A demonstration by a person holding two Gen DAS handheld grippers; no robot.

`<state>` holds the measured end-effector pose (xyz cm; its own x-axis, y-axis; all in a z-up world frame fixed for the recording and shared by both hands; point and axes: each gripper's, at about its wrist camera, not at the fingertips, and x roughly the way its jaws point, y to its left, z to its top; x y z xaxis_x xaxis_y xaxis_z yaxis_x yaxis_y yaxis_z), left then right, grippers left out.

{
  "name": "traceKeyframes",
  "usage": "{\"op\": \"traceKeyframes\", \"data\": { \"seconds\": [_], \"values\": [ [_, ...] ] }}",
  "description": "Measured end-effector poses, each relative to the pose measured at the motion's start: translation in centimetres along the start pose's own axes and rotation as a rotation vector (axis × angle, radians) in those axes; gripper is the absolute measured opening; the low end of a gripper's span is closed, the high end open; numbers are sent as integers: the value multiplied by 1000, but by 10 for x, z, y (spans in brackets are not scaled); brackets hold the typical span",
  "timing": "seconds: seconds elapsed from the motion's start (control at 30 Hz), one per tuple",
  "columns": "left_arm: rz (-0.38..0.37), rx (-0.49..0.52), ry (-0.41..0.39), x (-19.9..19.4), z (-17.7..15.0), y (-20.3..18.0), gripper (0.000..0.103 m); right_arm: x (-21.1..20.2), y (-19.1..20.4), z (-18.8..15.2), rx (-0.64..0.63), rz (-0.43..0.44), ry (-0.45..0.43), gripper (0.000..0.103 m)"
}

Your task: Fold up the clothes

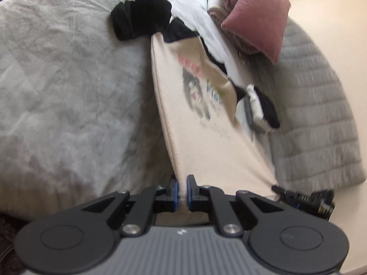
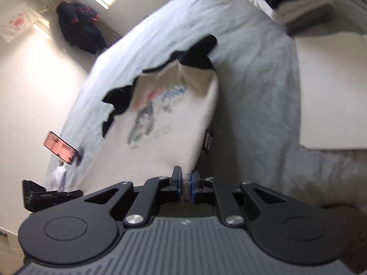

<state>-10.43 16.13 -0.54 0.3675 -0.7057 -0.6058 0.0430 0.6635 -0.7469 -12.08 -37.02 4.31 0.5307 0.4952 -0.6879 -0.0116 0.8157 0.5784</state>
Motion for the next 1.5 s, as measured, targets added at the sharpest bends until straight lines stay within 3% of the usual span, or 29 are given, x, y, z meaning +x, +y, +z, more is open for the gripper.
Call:
{"op": "traceKeyframes", "data": {
  "seconds": [0.27,0.47,0.73,0.9,1.03,1.23,1.5],
  "values": [
    [184,129,80,25,-11,7,8,27,-22,-16,48,-39,91,11],
    [189,158,82,28,-16,13,8,41,-32,-23,29,-116,131,11],
    [182,151,102,21,-15,16,13,36,-33,-22,-1,-115,129,18],
    [148,129,32,5,-4,12,36,25,-18,-16,-75,-156,76,39],
    [127,117,-43,-6,11,6,41,23,-4,-6,-115,-161,42,40],
    [169,205,-144,-2,33,-20,56,37,21,11,-179,-166,1,45],
    [236,316,-159,35,66,-52,65,75,48,30,-238,-155,24,48]
  ]
}}
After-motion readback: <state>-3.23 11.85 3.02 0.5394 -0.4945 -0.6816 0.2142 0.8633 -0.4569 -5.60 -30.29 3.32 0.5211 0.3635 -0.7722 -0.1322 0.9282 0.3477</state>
